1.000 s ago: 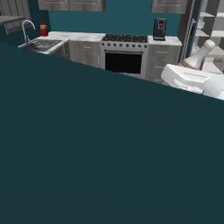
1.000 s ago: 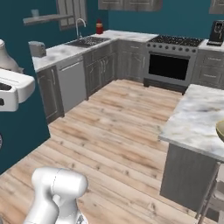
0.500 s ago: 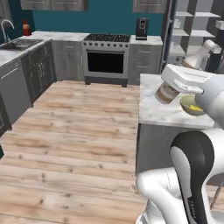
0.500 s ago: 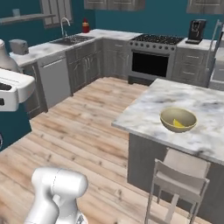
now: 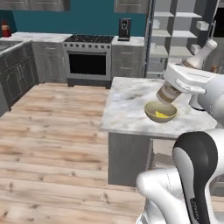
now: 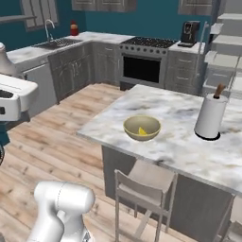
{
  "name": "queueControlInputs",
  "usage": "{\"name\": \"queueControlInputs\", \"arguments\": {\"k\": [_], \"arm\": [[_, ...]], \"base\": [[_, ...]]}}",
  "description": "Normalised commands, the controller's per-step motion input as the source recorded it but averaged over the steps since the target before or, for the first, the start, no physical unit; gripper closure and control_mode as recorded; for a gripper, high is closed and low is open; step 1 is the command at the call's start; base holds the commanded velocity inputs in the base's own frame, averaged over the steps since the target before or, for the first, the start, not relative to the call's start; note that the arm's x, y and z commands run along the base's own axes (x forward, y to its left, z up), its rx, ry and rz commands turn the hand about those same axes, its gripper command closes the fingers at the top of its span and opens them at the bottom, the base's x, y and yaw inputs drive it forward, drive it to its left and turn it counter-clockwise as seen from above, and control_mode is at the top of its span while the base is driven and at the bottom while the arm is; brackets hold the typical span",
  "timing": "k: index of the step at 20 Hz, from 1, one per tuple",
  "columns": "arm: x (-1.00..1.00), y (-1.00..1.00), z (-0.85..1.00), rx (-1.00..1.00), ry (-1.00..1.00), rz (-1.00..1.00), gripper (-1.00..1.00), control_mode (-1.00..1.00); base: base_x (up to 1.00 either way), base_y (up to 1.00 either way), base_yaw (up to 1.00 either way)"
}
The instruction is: There is a bowl on the dining counter. Grab a lemon wedge from the fridge and place it in the bowl. Then get the liquor bottle and glass cup from the cabinet and place them next to the bowl.
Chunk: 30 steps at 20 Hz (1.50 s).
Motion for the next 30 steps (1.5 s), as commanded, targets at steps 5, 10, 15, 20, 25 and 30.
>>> {"name": "queueControlInputs", "arguments": {"k": [5, 10, 15, 20, 25, 30], "arm": [[0.0, 0.0, 0.0, 0.0, 0.0, 0.0, 1.0, 1.0], [0.0, 0.0, 0.0, 0.0, 0.0, 0.0, 1.0, 1.0], [0.0, 0.0, 0.0, 0.0, 0.0, 0.0, 1.0, 1.0], [0.0, 0.0, 0.0, 0.0, 0.0, 0.0, 1.0, 1.0], [0.46, -0.48, -0.13, 0.05, 0.0, 0.11, 1.0, -1.0], [0.29, -0.79, -0.02, 0.04, -0.11, 0.4, 1.0, -1.0]], "base": [[0.76, -0.36, -0.25], [0.79, -0.05, -0.4], [0.61, -0.26, -0.39], [0.56, -0.34, -0.31], [0.13, -0.08, 0.0], [0.0, 0.0, 0.0]]}}
